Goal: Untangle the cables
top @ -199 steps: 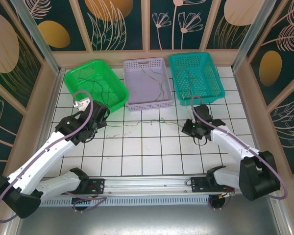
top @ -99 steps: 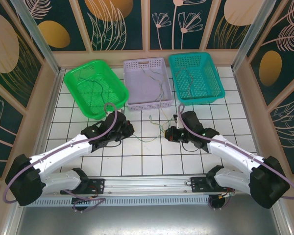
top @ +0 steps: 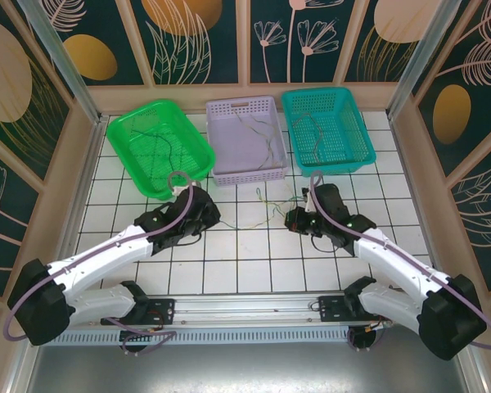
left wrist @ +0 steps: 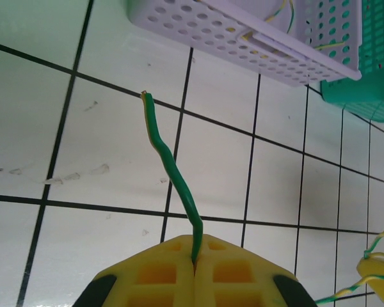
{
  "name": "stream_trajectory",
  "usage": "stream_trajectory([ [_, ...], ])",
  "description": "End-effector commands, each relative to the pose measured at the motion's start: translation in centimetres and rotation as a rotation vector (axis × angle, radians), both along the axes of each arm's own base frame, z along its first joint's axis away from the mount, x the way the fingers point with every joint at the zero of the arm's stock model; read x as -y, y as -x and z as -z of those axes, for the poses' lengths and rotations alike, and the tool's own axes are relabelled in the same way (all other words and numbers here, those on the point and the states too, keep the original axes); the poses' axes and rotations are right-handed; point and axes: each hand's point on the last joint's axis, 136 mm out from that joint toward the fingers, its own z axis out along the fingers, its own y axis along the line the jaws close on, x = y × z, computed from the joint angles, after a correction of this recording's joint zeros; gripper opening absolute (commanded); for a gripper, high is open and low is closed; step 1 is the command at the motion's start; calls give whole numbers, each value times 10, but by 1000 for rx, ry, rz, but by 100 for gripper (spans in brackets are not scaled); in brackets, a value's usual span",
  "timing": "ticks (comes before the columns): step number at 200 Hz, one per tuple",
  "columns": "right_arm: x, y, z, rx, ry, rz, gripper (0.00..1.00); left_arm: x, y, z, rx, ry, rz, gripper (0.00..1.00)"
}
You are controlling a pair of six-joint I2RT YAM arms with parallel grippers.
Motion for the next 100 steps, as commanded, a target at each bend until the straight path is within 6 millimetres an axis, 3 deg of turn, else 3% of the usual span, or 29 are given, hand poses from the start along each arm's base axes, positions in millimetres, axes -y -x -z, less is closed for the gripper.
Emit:
stream_trajectory([
  [1, 15, 5, 19, -62, 58, 36, 17, -1, -6, -20, 55, 10, -16, 0],
  [15, 10, 5, 14, -54, 22, 27, 36, 17, -6, -27, 82, 63, 62, 0],
  [30, 9, 3, 9, -44, 0, 34, 45, 35, -4, -30, 94, 126, 137, 0],
  [60, 13, -1, -7, -19, -44, 82, 51, 49, -5, -42, 154, 123, 236, 0],
  [100, 36, -13, -56, 97, -13, 213, 52, 46, -2, -34, 174, 20, 323, 0],
])
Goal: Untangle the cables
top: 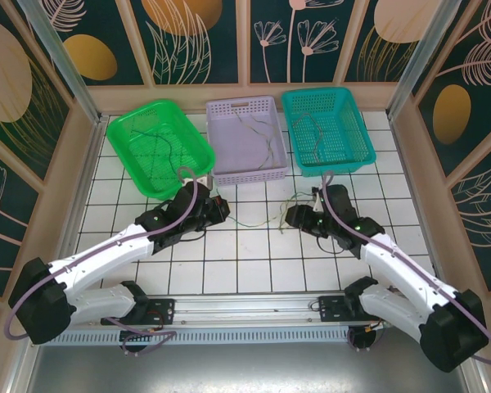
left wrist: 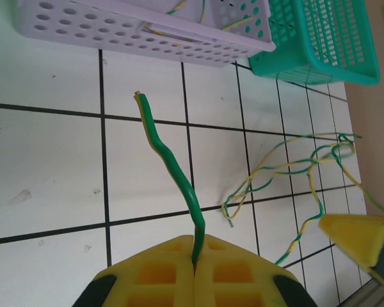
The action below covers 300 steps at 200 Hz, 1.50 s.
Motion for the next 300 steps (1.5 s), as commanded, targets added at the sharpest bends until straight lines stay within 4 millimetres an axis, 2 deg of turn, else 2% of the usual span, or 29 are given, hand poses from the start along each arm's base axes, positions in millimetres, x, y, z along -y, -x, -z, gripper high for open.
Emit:
stream_trajectory([
  [1, 19, -12, -37, 77, 26, 120, 53, 9, 1, -11, 67, -37, 92, 0],
  [33, 38, -24, -68, 138, 44, 225, 61, 11, 2, -9, 71, -48, 120, 0],
  [52, 45, -34, -60, 80, 65, 278, 61, 17, 3, -10, 70, -35, 144, 0],
  [70, 49, -46, -54, 52, 91, 302, 57, 22, 4, -8, 67, -41, 160, 0],
  [107, 49, -64, -64, 82, 134, 298, 56, 28, 8, 0, 55, -82, 179, 0],
  [125, 57, -60, -46, 16, 198, 318, 56, 28, 7, 3, 55, -104, 170, 0],
  [150, 72, -38, -18, -83, 232, 370, 56, 27, 3, 5, 57, -128, 151, 0],
  [170, 80, -24, -4, -128, 229, 400, 56, 28, 1, 8, 54, -149, 146, 0],
  [193, 88, -19, 10, -168, 216, 434, 56, 32, 1, 12, 49, -162, 167, 0],
  [205, 96, -19, 16, -184, 216, 464, 56, 35, 4, 16, 41, -172, 189, 0],
  [225, 107, -7, 30, -257, 233, 514, 56, 39, 11, 28, 26, -226, 220, 0],
  [242, 111, 2, 40, -277, 234, 528, 56, 42, 13, 33, 20, -243, 229, 0],
  [264, 103, -4, 42, -234, 160, 499, 54, 46, 14, 36, 14, -232, 228, 0],
  [300, 106, 9, 70, -324, 165, 512, 49, 46, 15, 41, 8, -251, 236, 0],
])
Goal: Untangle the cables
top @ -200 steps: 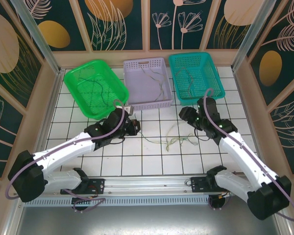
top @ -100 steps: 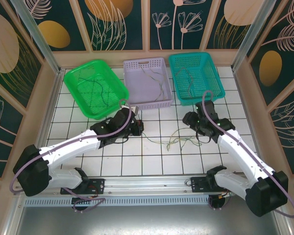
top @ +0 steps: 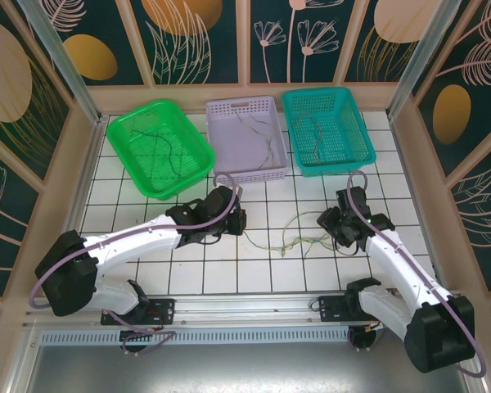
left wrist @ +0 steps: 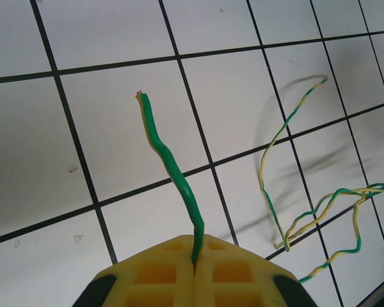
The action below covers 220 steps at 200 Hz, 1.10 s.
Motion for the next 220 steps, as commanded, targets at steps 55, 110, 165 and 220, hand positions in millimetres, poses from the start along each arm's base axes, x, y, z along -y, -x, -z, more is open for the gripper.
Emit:
stream_trajectory([
  [55, -9, 12, 23, -35, -101, 30, 39, 4, -3, -5, 21, -12, 2, 0],
  [110, -13, 18, 28, -38, -149, 52, 30, 5, -4, -4, 16, -2, -7, 0],
  [165, -11, 8, 10, 37, -161, 77, 20, 3, -4, -1, 7, -5, -21, 0],
  [220, -12, -2, -10, 103, -189, 107, 12, 2, -4, 5, -10, -11, -34, 0],
])
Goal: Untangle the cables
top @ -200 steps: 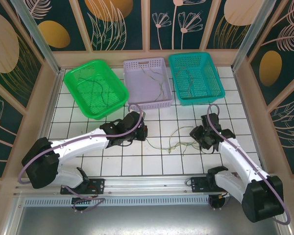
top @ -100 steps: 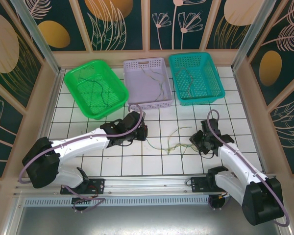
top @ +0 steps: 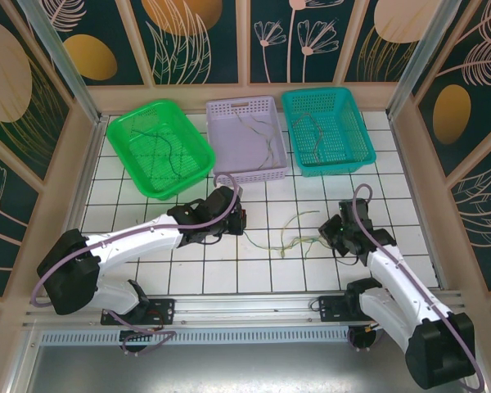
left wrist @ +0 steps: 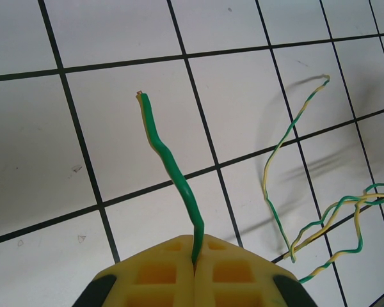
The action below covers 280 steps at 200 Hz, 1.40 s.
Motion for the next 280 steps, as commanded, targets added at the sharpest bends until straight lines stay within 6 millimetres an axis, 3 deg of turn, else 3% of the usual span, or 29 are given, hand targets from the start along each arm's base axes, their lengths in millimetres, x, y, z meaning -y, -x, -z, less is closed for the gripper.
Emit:
stream_trajectory([
  [1, 1, -13, -21, 64, -19, 38, 12, 3, -2, 2, -4, -2, -15, 0],
  [50, 5, -28, -43, 132, 4, 60, 5, -2, -3, 7, -11, -32, -36, 0],
  [84, 11, -46, -70, 191, 50, 67, 0, -24, -6, 14, -5, -122, -107, 0],
  [115, 21, -66, -104, 256, 75, 75, 0, -55, -8, 19, 8, -238, -205, 0],
  [140, 31, -82, -145, 332, 80, 86, 0, -76, -7, 21, 14, -317, -267, 0],
  [185, 72, -96, -207, 443, 149, 166, 0, -122, -2, 23, 34, -493, -357, 0],
  [224, 112, -98, -245, 524, 168, 285, 0, -155, 3, 27, 17, -554, -412, 0],
  [280, 148, -105, -285, 590, 215, 436, 0, -201, 13, 34, -31, -607, -506, 0],
])
